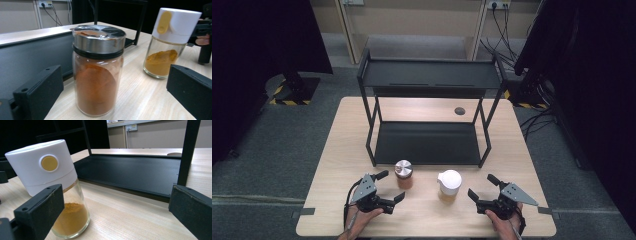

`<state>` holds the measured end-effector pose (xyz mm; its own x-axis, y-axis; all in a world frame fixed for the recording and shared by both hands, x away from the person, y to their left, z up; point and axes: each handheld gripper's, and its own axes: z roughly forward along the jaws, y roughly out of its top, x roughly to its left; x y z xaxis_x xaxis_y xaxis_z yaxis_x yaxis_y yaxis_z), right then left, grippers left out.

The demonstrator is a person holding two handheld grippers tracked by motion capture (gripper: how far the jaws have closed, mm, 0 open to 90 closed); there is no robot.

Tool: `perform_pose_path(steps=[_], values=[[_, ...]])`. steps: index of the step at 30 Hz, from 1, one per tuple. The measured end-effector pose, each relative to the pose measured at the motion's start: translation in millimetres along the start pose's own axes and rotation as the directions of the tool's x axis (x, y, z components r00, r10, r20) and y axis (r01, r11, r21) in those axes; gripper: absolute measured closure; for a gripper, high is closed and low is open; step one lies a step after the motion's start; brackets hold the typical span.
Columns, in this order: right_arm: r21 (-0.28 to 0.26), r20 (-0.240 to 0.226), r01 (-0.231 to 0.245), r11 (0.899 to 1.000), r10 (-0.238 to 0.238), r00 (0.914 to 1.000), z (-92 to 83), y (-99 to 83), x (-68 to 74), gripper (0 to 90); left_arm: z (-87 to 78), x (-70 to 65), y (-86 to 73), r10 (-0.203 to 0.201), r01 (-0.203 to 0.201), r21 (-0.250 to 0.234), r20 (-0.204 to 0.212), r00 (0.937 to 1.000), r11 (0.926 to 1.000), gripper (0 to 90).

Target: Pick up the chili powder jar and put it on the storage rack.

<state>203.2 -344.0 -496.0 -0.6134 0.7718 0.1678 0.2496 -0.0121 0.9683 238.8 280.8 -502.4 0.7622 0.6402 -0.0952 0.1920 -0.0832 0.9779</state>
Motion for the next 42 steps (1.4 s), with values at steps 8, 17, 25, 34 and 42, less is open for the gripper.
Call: perform_pose_path(steps=[8,17,25,34,42], values=[[-0.006,0.004,-0.007,1.0,0.007,1.0,-0.9,-0.4,-0.4,0.4,8.3,2.6,3.3,0.002,-0.002,0.012,-0.012,0.9999,0.9999,0.3],[-0.007,-0.001,-0.011,1.0,0.011,0.9999,-0.6,-0.7,-0.9,0.4,19.2,6.5,7.5,0.016,-0.015,0.033,-0.013,0.9998,0.9993,0.9],[-0.007,-0.007,-0.014,1.0,0.014,0.9999,-0.6,-0.9,-1.6,0.4,28.5,10.2,12.3,0.029,-0.029,0.046,-0.016,0.9994,0.9985,1.6],[-0.008,-0.009,-0.019,1.0,0.019,0.9998,-0.6,-1.3,-1.9,0.4,36.7,12.1,15.5,0.037,-0.036,0.064,-0.018,0.9992,0.9973,6.7],[-0.007,-0.011,-0.021,1.0,0.021,0.9997,-0.3,-1.4,-2.2,0.4,43.2,12.0,19.0,0.066,-0.065,0.081,-0.006,0.9978,0.9946,19.8]])
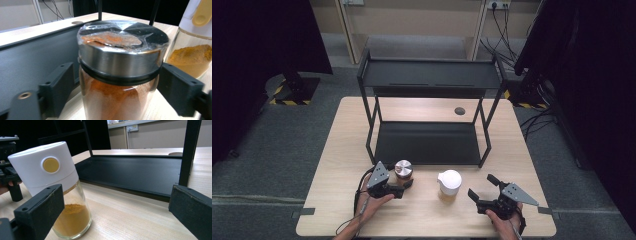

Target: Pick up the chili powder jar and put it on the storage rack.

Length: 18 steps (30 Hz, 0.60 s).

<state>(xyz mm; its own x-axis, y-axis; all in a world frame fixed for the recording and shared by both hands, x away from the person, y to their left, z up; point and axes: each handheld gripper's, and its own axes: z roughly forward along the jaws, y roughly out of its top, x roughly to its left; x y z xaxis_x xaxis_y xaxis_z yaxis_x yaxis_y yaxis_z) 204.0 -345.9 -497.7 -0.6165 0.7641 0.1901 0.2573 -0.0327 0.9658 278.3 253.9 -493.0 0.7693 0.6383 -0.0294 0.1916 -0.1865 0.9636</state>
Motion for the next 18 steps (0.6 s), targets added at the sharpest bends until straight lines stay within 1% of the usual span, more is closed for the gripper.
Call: perform_pose_path(steps=[4,5,12,15,18], values=[[0.001,-0.001,-0.004,1.0,0.004,1.0,0.0,0.0,-0.1,0.4,2.0,-0.4,1.8,0.008,-0.008,0.008,-0.002,1.0,0.9999,29.0],[0.002,-0.002,-0.005,1.0,0.005,1.0,0.1,0.0,-0.2,0.4,2.3,-0.7,2.0,0.007,-0.007,0.009,-0.004,1.0,0.9999,29.8],[0.001,-0.003,-0.006,1.0,0.006,1.0,0.1,-0.2,-0.4,0.4,2.0,-2.0,4.6,0.013,-0.012,0.017,-0.009,0.9999,0.9998,30.2],[-0.001,-0.004,-0.006,1.0,0.006,1.0,0.0,-0.4,-0.6,0.4,1.1,-4.0,5.6,0.028,-0.028,0.018,-0.017,0.9995,0.9994,30.3],[-0.001,-0.005,-0.006,1.0,0.006,1.0,0.0,-0.3,-0.7,0.4,-1.4,-3.2,6.9,0.023,-0.023,0.006,-0.02,0.9995,0.9997,30.4]])
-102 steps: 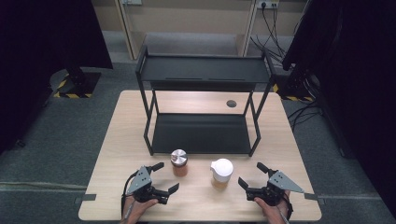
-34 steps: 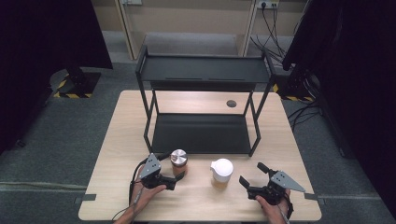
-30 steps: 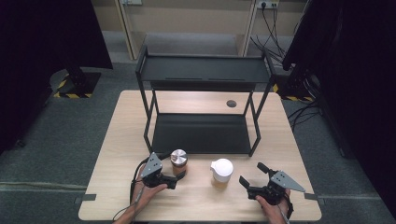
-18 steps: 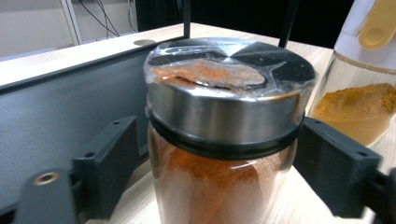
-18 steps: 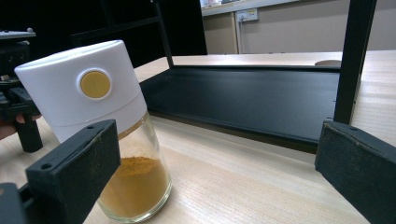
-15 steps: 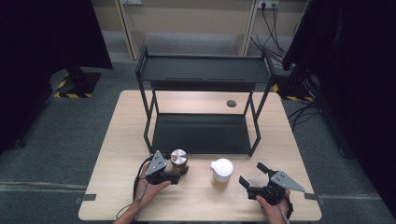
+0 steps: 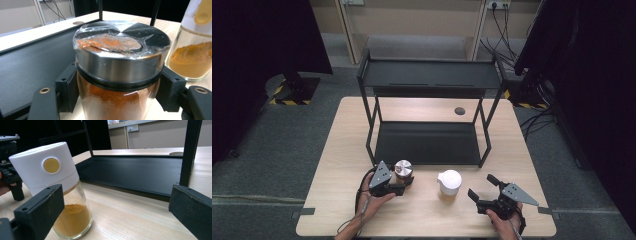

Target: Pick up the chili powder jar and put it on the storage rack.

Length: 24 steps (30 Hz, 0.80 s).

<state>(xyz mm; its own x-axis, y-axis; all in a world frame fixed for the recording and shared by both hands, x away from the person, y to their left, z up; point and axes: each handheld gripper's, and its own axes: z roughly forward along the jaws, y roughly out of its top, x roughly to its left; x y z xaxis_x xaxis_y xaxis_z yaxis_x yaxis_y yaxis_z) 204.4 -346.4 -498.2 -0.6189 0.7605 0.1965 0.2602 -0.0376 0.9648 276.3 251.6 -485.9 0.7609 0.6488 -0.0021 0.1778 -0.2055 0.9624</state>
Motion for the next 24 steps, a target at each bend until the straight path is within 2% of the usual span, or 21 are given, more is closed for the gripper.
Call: perform_pose_path(steps=[4,24], values=[[0.001,-0.001,0.0,1.0,0.0,1.0,0.1,0.0,0.0,0.4,-4.1,3.3,2.9,-0.014,0.014,-0.025,0.009,0.9999,0.9996,30.3],[0.001,-0.009,0.001,1.0,-0.001,1.0,0.7,-0.5,-0.6,0.4,-14.3,3.7,32.4,-0.01,0.011,-0.036,0.029,0.9995,0.9993,30.4]])
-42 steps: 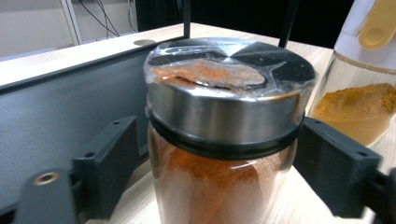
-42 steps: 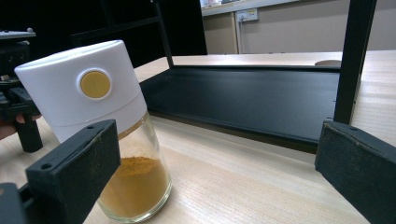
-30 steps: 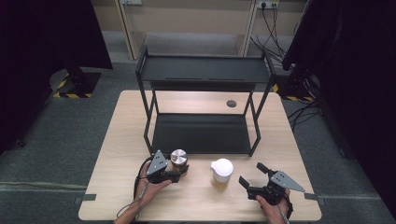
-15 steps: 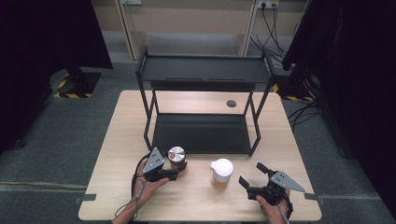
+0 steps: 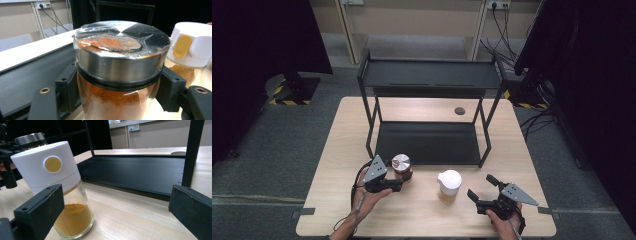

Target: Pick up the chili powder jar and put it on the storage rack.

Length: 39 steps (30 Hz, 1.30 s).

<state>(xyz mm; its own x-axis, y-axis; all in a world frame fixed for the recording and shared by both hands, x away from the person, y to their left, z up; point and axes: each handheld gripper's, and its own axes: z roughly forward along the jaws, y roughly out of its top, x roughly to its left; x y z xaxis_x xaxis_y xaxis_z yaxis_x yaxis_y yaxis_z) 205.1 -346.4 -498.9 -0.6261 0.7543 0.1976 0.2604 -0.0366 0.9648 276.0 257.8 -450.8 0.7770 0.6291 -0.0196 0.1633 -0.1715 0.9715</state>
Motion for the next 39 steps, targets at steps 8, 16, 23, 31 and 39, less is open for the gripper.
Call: perform_pose_path(steps=[8,16,23,31,39], values=[[-0.002,-0.001,0.002,1.0,-0.002,1.0,-0.1,-0.1,0.0,0.4,1.1,-1.3,15.2,-0.006,0.006,-0.008,0.002,1.0,0.9999,30.4],[-0.002,-0.003,0.002,1.0,-0.002,1.0,-0.1,-0.2,-0.2,0.4,1.0,-0.7,29.8,-0.001,0.001,-0.016,0.009,1.0,0.9999,30.4],[-0.002,-0.004,-0.002,1.0,0.002,1.0,0.0,-0.4,-0.4,0.4,-2.8,3.3,44.0,0.001,-0.001,-0.016,0.018,0.9998,0.9999,30.4],[-0.003,-0.005,-0.004,1.0,0.004,1.0,0.0,-0.5,-0.6,0.4,-9.3,8.8,65.7,0.001,-0.001,-0.01,0.008,1.0,1.0,30.3],[-0.003,-0.004,-0.008,1.0,0.008,1.0,0.1,-0.8,-1.1,0.4,-15.8,16.4,90.0,0.011,-0.01,-0.035,0.013,0.9999,0.9994,30.3]])
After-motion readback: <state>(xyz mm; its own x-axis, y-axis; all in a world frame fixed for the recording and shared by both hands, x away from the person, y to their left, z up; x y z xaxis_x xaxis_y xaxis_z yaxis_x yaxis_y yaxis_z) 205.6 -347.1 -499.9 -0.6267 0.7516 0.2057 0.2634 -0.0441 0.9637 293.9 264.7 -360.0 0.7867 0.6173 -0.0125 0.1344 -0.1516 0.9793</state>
